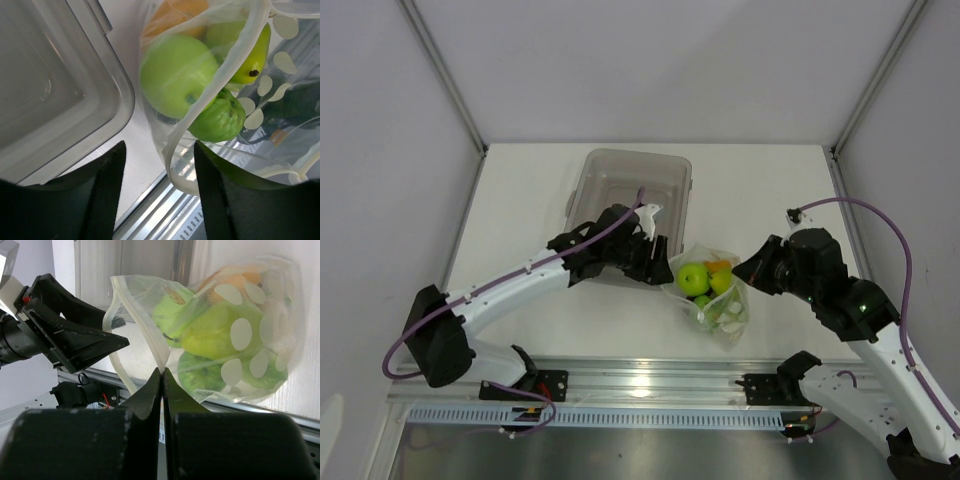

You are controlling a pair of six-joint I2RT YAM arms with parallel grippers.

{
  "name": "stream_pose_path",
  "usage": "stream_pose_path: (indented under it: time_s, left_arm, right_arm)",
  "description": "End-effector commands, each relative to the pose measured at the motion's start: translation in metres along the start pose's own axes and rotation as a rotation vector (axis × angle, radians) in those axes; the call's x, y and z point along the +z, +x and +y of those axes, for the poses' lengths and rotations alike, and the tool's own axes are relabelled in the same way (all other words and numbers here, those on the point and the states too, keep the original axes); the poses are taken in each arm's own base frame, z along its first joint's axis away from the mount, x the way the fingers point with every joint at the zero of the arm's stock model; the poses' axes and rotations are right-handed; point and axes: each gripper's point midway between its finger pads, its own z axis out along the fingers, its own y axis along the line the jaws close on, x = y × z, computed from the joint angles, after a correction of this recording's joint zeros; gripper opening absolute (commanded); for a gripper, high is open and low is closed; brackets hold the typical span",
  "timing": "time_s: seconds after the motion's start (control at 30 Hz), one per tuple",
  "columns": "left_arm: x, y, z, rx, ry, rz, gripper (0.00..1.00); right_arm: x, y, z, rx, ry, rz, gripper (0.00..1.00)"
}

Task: Place the food in the zip-top bag and seal the zipper
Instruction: Adjust the zipper food storage bag at the center of the board.

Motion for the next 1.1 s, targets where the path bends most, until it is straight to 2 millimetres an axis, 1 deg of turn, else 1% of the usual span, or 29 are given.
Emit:
stream_pose_path:
  time_s: [0.0, 0.03, 0.1, 0.13, 0.17, 0.2, 0.23, 0.3, 0.33, 0.4, 0.43, 0.5, 0.53, 0.57, 0.6, 0.63, 0.67, 0.73, 0.77, 0.8, 0.87, 0.9, 0.93, 0.97, 1.0, 1.03, 1.07]
  left_arm:
    - [0.003, -0.010, -0.022, 0.005, 0.087, -0.025, 0.53]
    - [0.003, -0.010, -0.024, 0.005, 0.103, -0.019, 0.45]
    - [0.000, -0.016, -0.036, 0.018, 0.145, -0.028, 0.38]
    - [-0.002, -0.020, -0.042, 0.025, 0.168, -0.036, 0.30]
    - [-0.007, -0.028, -0.054, 0.039, 0.206, -0.051, 0.26]
    - [-0.009, -0.031, -0.059, 0.046, 0.226, -0.053, 0.22]
    - [-0.009, -0.032, -0.063, 0.050, 0.240, -0.051, 0.11]
    - [-0.018, -0.047, -0.083, 0.070, 0.305, -0.060, 0.01]
    - [-0.022, -0.054, -0.093, 0.084, 0.330, -0.068, 0.01]
    - [-0.029, -0.056, -0.107, 0.106, 0.376, -0.062, 0.01]
    - [-0.042, -0.065, -0.122, 0.134, 0.410, -0.093, 0.01]
    - [-0.058, -0.073, -0.136, 0.163, 0.456, -0.133, 0.01]
    - [-0.065, -0.075, -0.141, 0.172, 0.470, -0.151, 0.01]
    - [-0.077, -0.079, -0.147, 0.184, 0.488, -0.181, 0.01]
    - [-0.081, -0.082, -0.147, 0.188, 0.483, -0.202, 0.01]
    - [-0.080, -0.080, -0.143, 0.188, 0.466, -0.207, 0.01]
    - [-0.075, -0.077, -0.137, 0.182, 0.441, -0.198, 0.01]
    - [-0.055, -0.066, -0.120, 0.167, 0.375, -0.136, 0.01]
    - [-0.047, -0.062, -0.115, 0.161, 0.358, -0.104, 0.01]
    - [-0.026, -0.047, -0.103, 0.139, 0.322, -0.023, 0.01]
    - [-0.013, -0.042, -0.098, 0.129, 0.311, 0.015, 0.01]
    - [-0.010, -0.041, -0.097, 0.127, 0.311, 0.019, 0.00]
    - [-0.012, -0.047, -0.101, 0.129, 0.318, -0.001, 0.01]
    - [-0.018, -0.056, -0.108, 0.137, 0.334, -0.025, 0.00]
    - [-0.025, -0.061, -0.113, 0.147, 0.349, -0.045, 0.01]
    - [-0.035, -0.073, -0.123, 0.161, 0.372, -0.076, 0.01]
    - [-0.041, -0.076, -0.127, 0.165, 0.377, -0.083, 0.00]
  right_arm:
    - [-0.003, -0.008, 0.007, 0.008, -0.035, -0.036, 0.00]
    - [-0.001, -0.008, 0.007, 0.009, -0.031, -0.033, 0.00]
    - [0.001, -0.007, 0.006, 0.005, -0.023, -0.028, 0.00]
    - [0.003, -0.005, 0.004, 0.003, -0.013, -0.019, 0.00]
    - [0.004, -0.006, 0.003, 0.002, -0.005, -0.021, 0.00]
    - [0.004, -0.006, 0.002, 0.002, -0.003, -0.020, 0.00]
    - [0.004, -0.006, 0.002, 0.000, -0.002, -0.019, 0.00]
    - [0.002, -0.006, 0.003, -0.001, -0.007, -0.023, 0.00]
    - [0.002, -0.009, 0.001, -0.002, 0.008, -0.034, 0.00]
    - [0.001, -0.013, 0.001, -0.008, 0.018, -0.043, 0.00]
    - [-0.002, -0.016, 0.005, -0.014, 0.013, -0.049, 0.00]
    - [-0.005, -0.020, 0.009, -0.018, 0.010, -0.052, 0.00]
    - [-0.010, -0.024, 0.013, -0.021, 0.001, -0.060, 0.00]
    - [-0.011, -0.025, 0.015, -0.024, -0.006, -0.064, 0.00]
    - [-0.013, -0.026, 0.017, -0.022, -0.013, -0.067, 0.00]
    - [-0.013, -0.025, 0.017, -0.021, -0.019, -0.068, 0.00]
    - [-0.012, -0.023, 0.015, -0.022, -0.016, -0.063, 0.00]
    - [-0.005, -0.018, 0.007, -0.023, 0.002, -0.053, 0.00]
    - [0.004, -0.009, -0.001, -0.019, 0.027, -0.025, 0.00]
    - [0.008, -0.007, -0.001, -0.008, 0.023, -0.019, 0.00]
    - [0.013, 0.003, -0.001, 0.001, -0.001, 0.016, 0.00]
    - [0.013, 0.002, 0.001, 0.007, -0.010, 0.012, 0.00]
    - [0.011, 0.001, 0.003, 0.004, -0.013, 0.011, 0.00]
    - [0.005, -0.007, 0.008, -0.001, -0.020, -0.013, 0.00]
    - [0.001, -0.009, 0.007, -0.009, -0.008, -0.015, 0.00]
    - [-0.002, -0.013, 0.009, -0.014, -0.007, -0.023, 0.00]
    - [-0.005, -0.015, 0.012, -0.017, -0.011, -0.029, 0.00]
